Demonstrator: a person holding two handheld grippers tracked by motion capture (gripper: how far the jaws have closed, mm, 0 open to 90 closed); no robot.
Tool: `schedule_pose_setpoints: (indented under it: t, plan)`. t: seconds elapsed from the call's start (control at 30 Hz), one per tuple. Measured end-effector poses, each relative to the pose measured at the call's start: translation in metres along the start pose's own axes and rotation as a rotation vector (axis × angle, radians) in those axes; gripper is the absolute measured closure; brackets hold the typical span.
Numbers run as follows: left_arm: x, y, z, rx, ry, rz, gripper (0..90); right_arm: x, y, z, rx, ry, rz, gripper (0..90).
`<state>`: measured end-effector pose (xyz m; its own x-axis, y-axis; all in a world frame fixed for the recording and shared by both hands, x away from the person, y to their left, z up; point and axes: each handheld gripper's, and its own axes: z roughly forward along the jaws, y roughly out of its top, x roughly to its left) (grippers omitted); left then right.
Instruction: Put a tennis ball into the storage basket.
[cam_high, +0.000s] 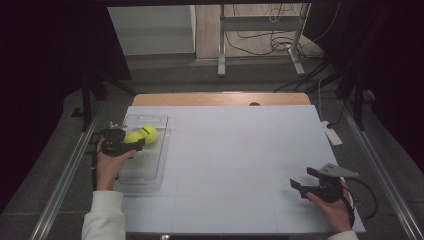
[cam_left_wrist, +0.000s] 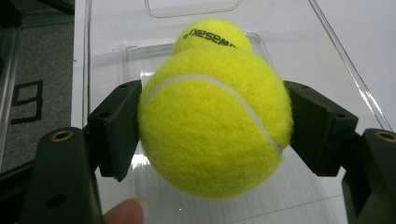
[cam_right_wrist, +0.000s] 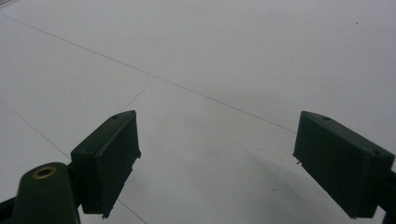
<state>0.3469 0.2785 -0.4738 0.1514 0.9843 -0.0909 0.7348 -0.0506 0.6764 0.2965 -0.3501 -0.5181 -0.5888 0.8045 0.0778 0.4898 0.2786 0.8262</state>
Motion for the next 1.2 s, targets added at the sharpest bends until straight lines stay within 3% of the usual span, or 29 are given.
schedule_pose_setpoints:
  t: [0.37,0.53,0.8,1.2]
  plan:
    - [0.003,0.0,-0.003,-0.003,0.009,-0.017,24.6,0.0,0.0,0.001,0.003,0.003,-0.003,14.0]
    - [0.003,0.002,-0.008,-0.039,-0.012,-0.036,18.1,0.0,0.0,0.001,0.007,0.006,-0.005,13.9]
    - [0.0,0.004,-0.013,-0.074,-0.03,-0.028,16.1,0.001,0.0,0.001,0.008,0.007,-0.004,13.9]
    - [-0.003,0.004,-0.023,-0.164,-0.126,-0.013,16.4,-0.001,0.001,0.003,0.001,0.012,0.003,14.1]
